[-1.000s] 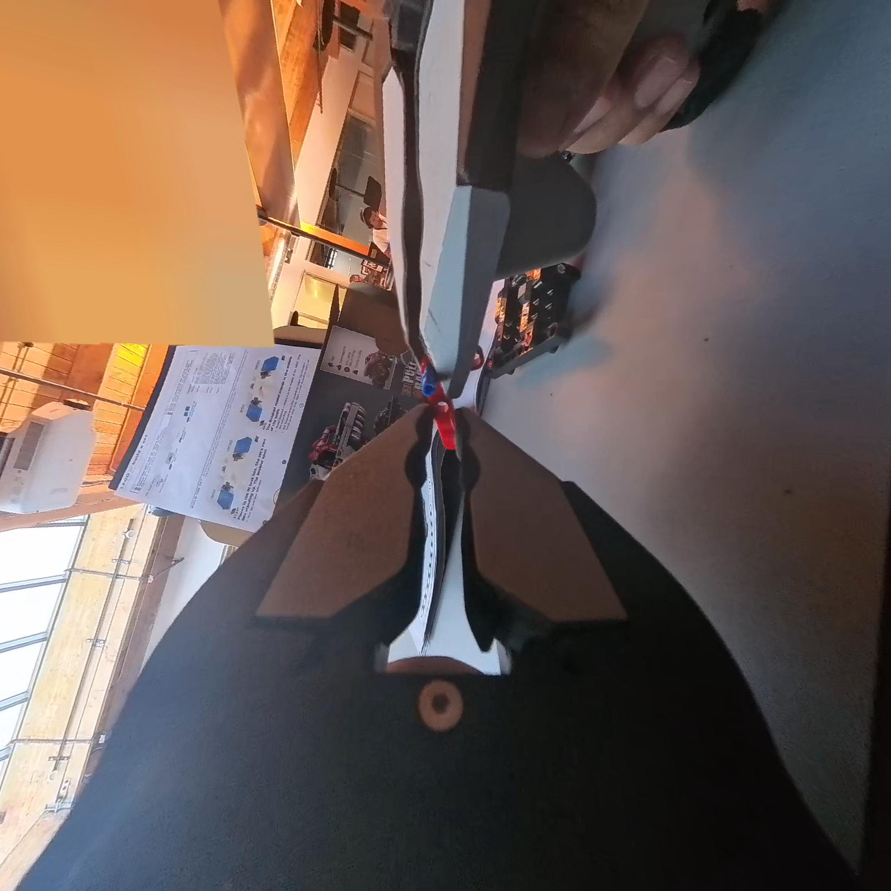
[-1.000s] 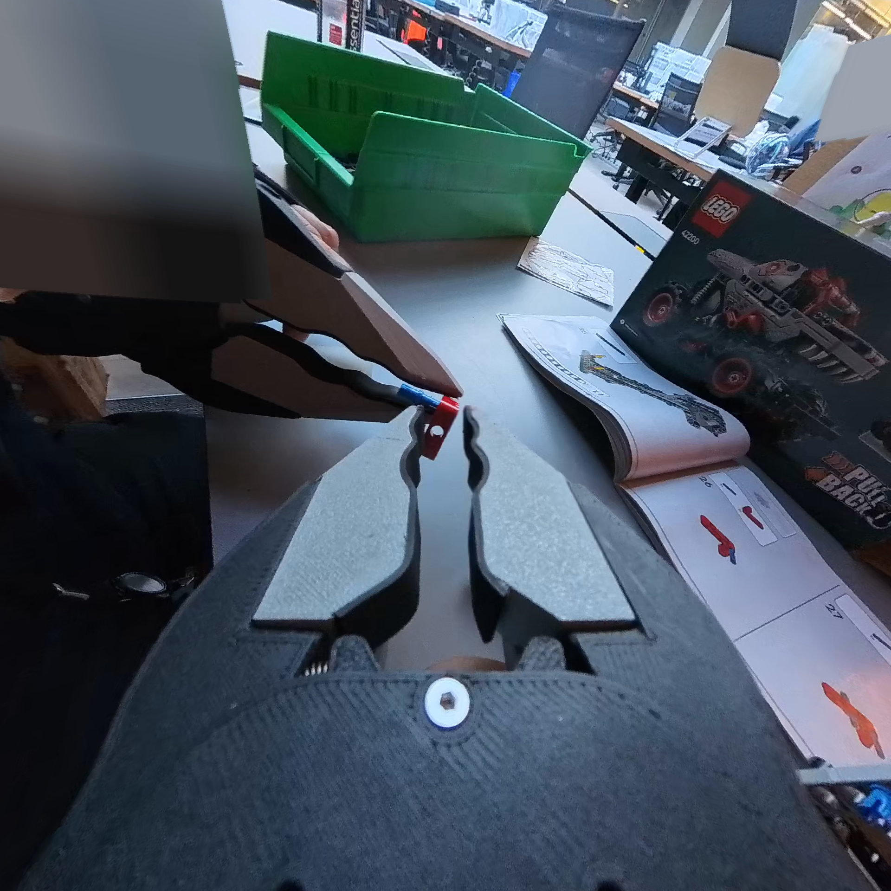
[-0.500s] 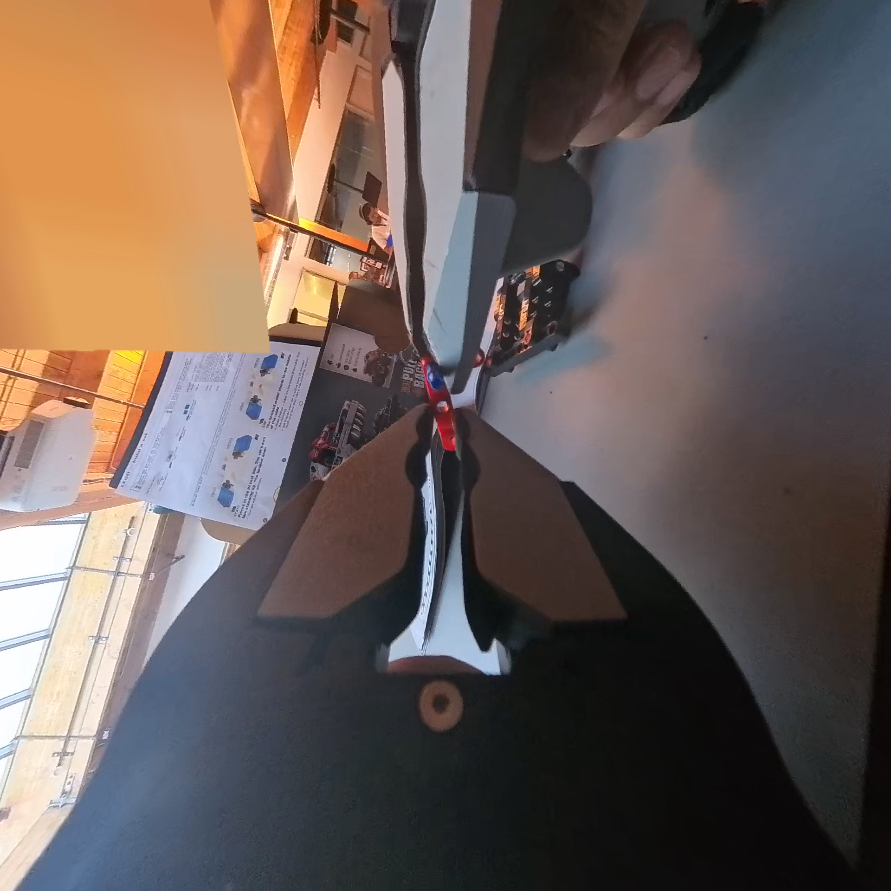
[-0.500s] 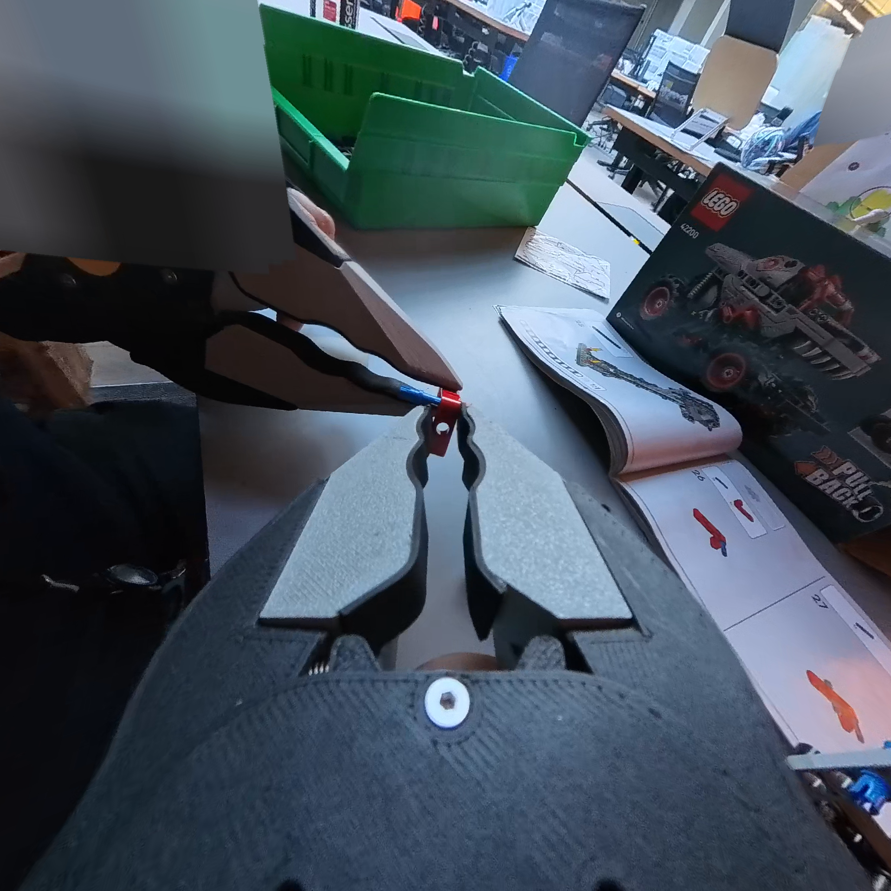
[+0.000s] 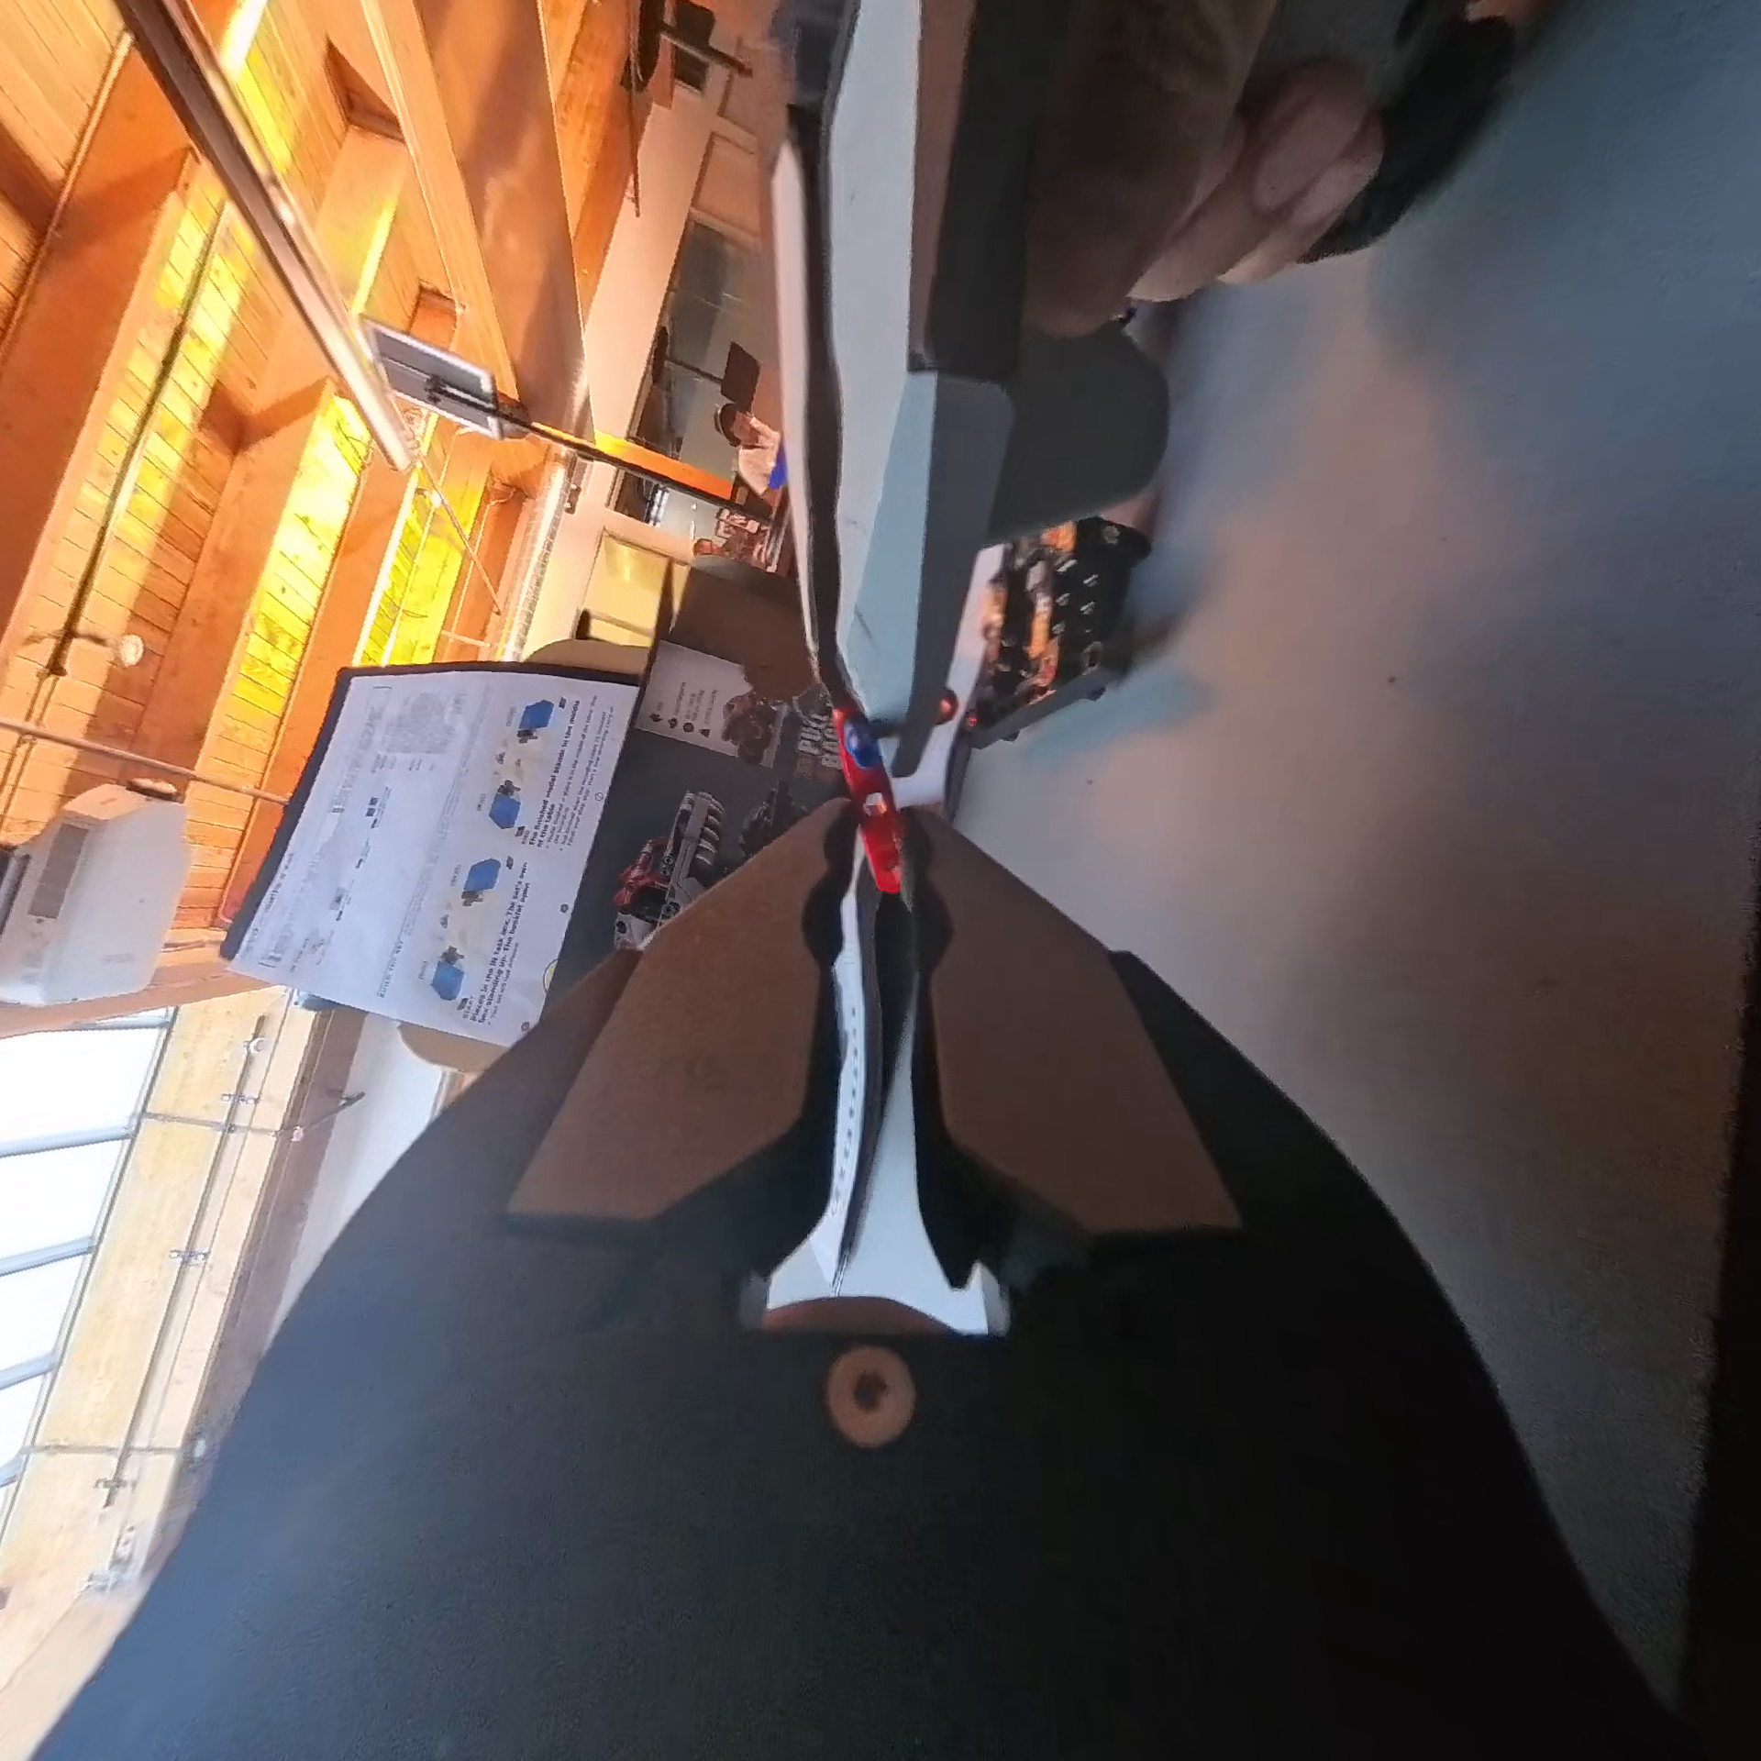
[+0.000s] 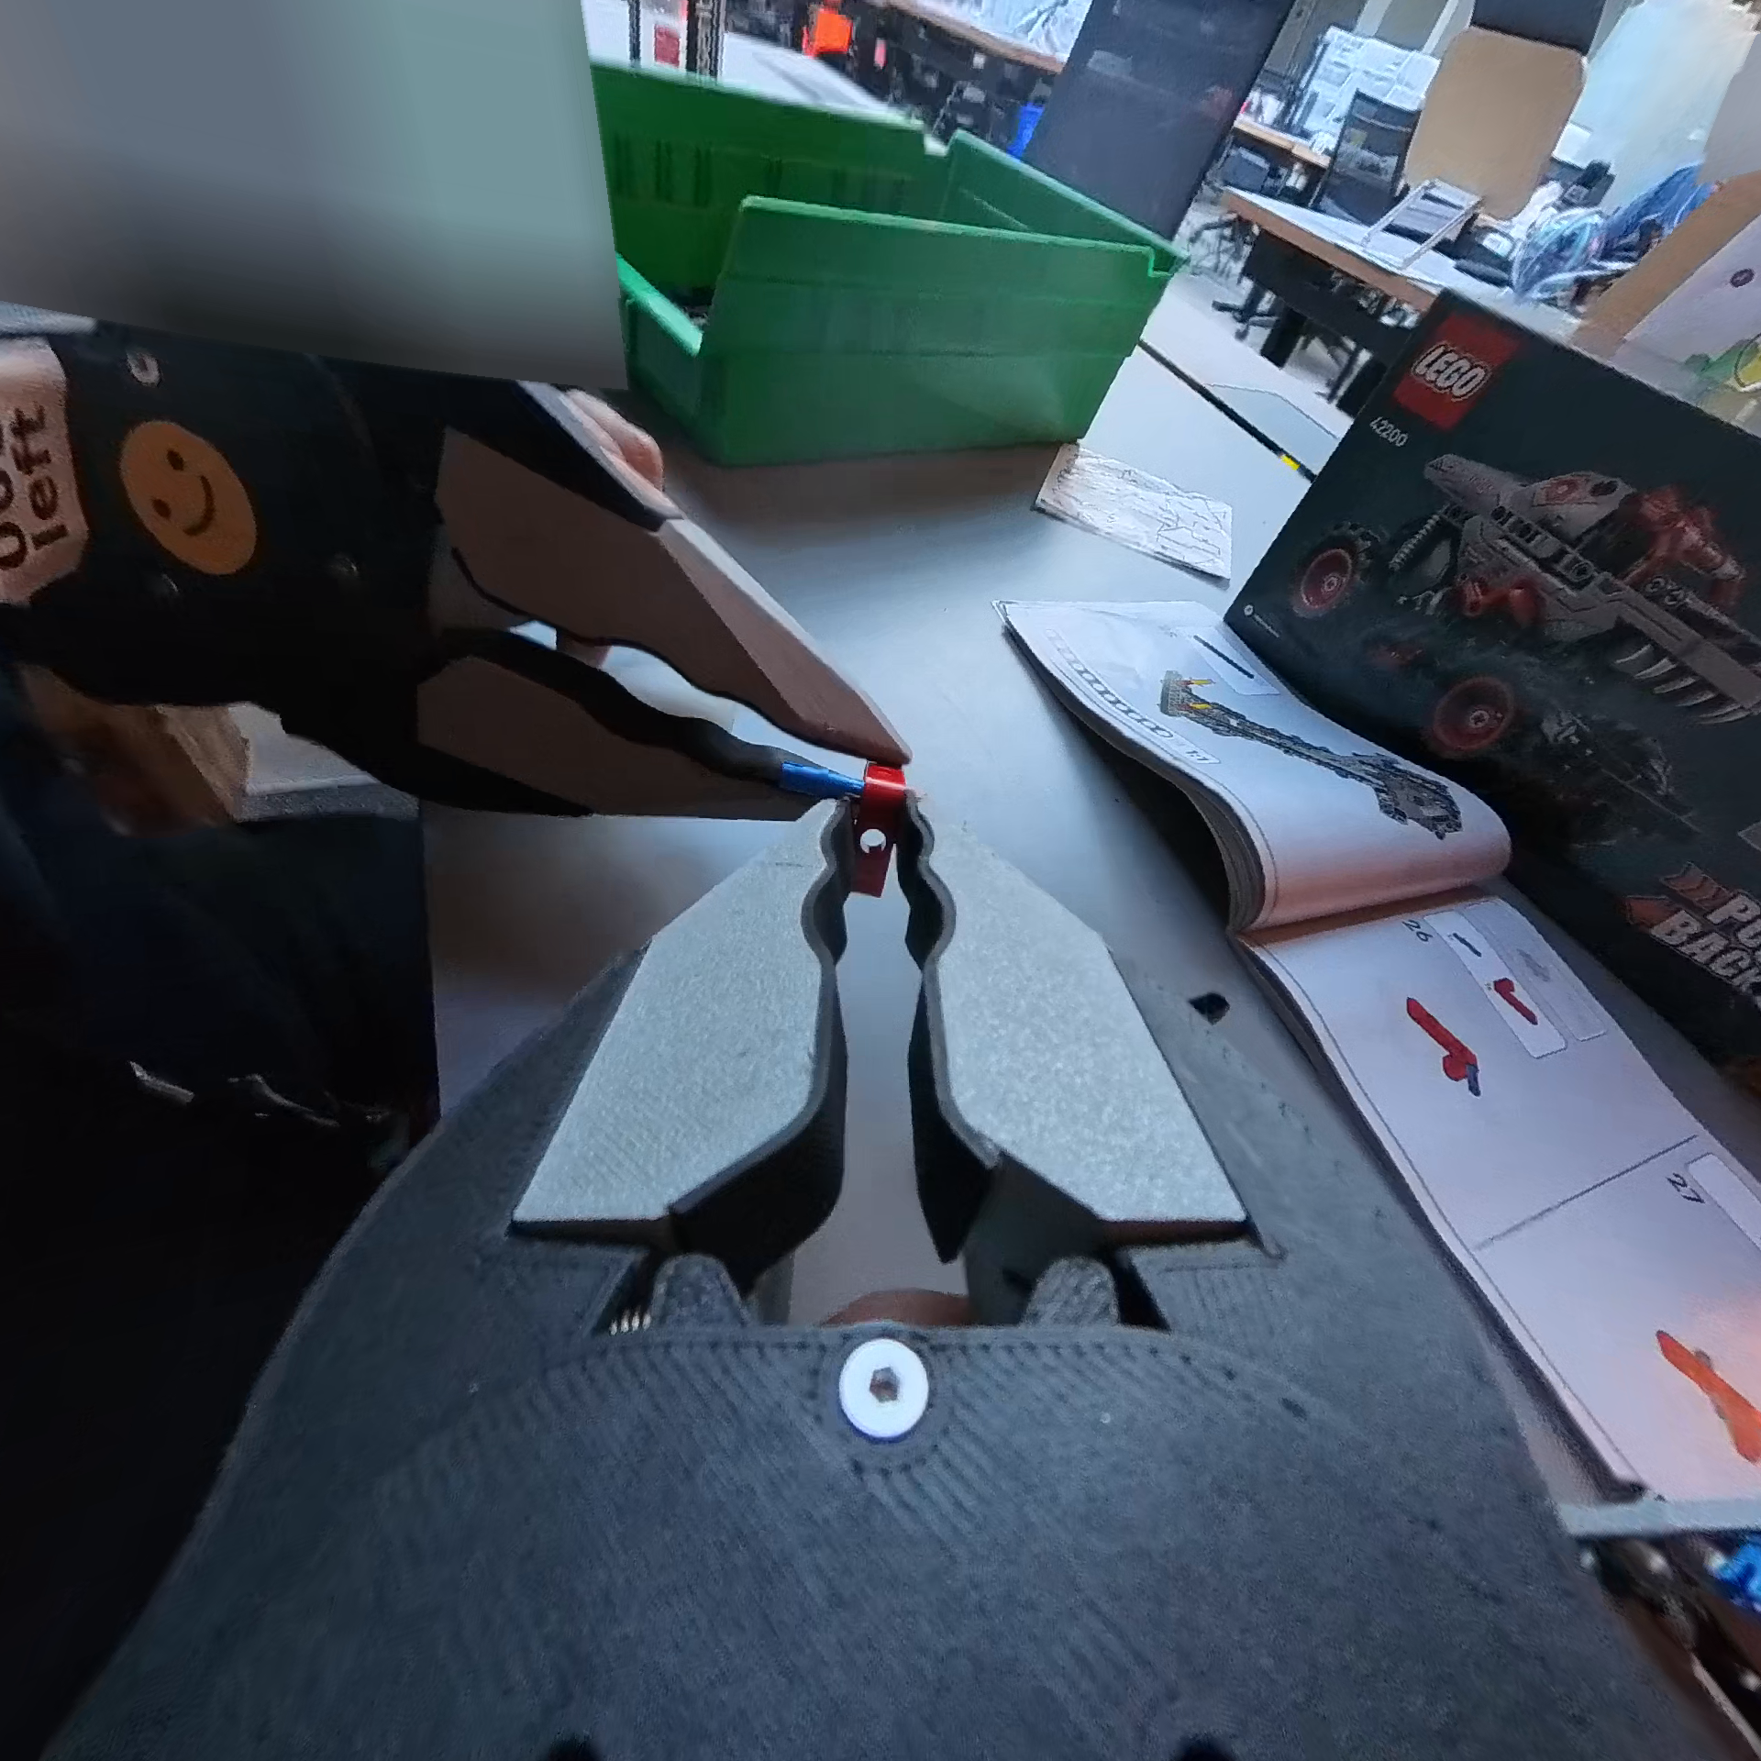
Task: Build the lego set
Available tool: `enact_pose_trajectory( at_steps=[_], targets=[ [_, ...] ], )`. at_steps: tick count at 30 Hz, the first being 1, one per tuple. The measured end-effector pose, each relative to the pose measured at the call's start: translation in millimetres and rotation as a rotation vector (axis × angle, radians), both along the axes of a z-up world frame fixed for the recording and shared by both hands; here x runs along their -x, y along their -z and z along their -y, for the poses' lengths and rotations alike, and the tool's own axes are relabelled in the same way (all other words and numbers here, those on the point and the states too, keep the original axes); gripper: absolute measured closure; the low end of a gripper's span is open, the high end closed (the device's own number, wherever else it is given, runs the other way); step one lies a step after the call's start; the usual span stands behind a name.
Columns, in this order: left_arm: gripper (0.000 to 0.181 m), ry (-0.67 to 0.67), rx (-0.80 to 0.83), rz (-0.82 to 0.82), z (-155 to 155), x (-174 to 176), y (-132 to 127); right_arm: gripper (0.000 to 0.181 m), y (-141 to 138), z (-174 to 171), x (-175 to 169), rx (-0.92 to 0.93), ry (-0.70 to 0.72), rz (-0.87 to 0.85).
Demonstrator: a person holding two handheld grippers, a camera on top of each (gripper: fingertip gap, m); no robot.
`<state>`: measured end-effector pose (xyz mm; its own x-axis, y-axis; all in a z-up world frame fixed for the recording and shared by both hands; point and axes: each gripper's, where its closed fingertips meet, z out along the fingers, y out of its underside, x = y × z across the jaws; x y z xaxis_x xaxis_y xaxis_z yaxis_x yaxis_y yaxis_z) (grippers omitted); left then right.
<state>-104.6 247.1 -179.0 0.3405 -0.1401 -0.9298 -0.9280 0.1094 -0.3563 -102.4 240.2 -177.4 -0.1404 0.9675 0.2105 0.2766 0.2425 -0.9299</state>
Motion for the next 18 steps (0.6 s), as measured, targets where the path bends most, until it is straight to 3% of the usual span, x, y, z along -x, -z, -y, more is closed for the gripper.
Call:
enact_pose_trajectory(
  at_steps=[1, 4, 10, 14, 18],
  targets=[
    [0.176, -0.008, -0.007, 0.017, 0, 2, -3, 0.175, -3, 0, 2, 0.03, -0.007, -0.018],
    [0.177, -0.006, 0.049, 0.047, -1, 5, 4, 0.175, 2, 0, 5, 0.088, -0.028, 0.026],
    [0.177, -0.006, 0.05, 0.079, -1, 6, 2, 0.168, -1, -4, 5, -0.021, 0.039, -0.01],
    [0.176, -0.072, 0.124, 0.258, -10, 36, -1, 0.168, -34, -20, -18, -0.072, 0.115, -0.209],
    [0.176, -0.146, 0.123, 0.14, -22, 64, 3, 0.173, -70, -61, -74, -0.136, 0.236, -0.404]
  ],
)
